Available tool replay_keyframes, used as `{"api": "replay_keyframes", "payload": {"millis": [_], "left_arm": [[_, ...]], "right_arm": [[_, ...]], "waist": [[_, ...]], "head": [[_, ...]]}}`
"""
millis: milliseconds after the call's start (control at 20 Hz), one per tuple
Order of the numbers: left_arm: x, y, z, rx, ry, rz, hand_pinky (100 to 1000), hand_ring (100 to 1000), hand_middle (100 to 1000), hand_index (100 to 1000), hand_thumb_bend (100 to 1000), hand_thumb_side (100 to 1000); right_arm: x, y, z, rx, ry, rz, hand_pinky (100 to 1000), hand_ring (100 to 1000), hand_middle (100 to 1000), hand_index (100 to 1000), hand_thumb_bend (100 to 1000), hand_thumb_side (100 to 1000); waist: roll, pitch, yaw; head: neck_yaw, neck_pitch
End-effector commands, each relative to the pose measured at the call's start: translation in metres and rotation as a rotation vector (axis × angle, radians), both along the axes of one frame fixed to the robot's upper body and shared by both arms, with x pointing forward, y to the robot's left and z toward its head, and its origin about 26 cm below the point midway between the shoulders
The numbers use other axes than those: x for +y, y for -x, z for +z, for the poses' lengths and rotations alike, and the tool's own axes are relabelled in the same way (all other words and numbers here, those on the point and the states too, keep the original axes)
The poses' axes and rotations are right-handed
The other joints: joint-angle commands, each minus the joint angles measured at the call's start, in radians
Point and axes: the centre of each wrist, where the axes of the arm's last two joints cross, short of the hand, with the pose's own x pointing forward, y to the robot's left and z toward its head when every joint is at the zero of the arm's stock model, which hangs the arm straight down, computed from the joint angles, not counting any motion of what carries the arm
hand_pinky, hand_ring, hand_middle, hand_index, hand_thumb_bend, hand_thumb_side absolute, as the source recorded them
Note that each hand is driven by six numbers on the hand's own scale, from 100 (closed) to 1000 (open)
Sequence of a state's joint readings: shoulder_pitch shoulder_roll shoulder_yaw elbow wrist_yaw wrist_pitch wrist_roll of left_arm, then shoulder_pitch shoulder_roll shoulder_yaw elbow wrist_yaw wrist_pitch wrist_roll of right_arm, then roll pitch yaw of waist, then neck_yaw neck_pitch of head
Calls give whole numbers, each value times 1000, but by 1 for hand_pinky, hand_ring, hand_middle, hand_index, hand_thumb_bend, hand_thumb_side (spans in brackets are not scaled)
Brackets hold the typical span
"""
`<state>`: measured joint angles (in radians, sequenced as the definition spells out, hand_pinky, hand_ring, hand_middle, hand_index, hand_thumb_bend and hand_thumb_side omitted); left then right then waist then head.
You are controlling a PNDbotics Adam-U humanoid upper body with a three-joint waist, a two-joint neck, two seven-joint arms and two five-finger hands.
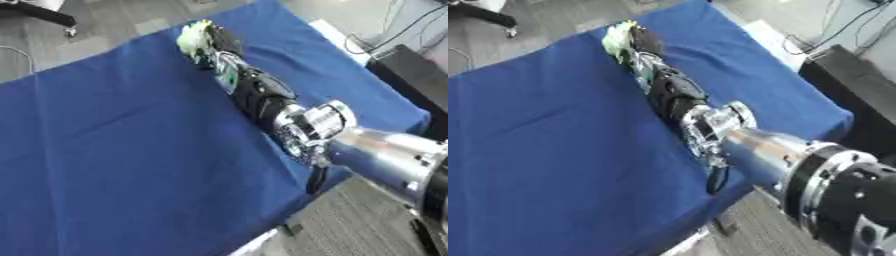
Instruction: Pick up the objects with one hand, pass them to the other hand, and then place them into the box on the other side of the table.
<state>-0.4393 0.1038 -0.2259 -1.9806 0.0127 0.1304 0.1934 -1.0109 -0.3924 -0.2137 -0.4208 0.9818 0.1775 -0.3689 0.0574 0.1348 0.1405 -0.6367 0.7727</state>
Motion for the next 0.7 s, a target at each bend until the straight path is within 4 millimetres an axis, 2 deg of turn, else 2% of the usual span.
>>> {"api": "replay_keyframes", "payload": {"millis": [50, 300, 700], "left_arm": [[-1, 3, 6, -22, 9, -11, 721, 630, 680, 889, 100, 836], [-1, 2, 4, -16, 18, -5, 721, 628, 679, 889, 100, 836], [0, 2, 2, -11, 22, 0, 709, 628, 678, 889, 100, 840]], "right_arm": [[-5, -4, 21, -88, 3, -13, 667, 330, 127, 331, 100, 227], [-8, -3, 33, -232, -67, 5, 653, 294, 100, 310, 100, 260], [-11, -2, 48, -319, -155, 59, 646, 281, 100, 302, 100, 294]], "waist": [[8, 3, -1], [6, 1, -7], [5, -3, -12]], "head": [[-2, -3], [-6, -3], [-21, -3]]}}
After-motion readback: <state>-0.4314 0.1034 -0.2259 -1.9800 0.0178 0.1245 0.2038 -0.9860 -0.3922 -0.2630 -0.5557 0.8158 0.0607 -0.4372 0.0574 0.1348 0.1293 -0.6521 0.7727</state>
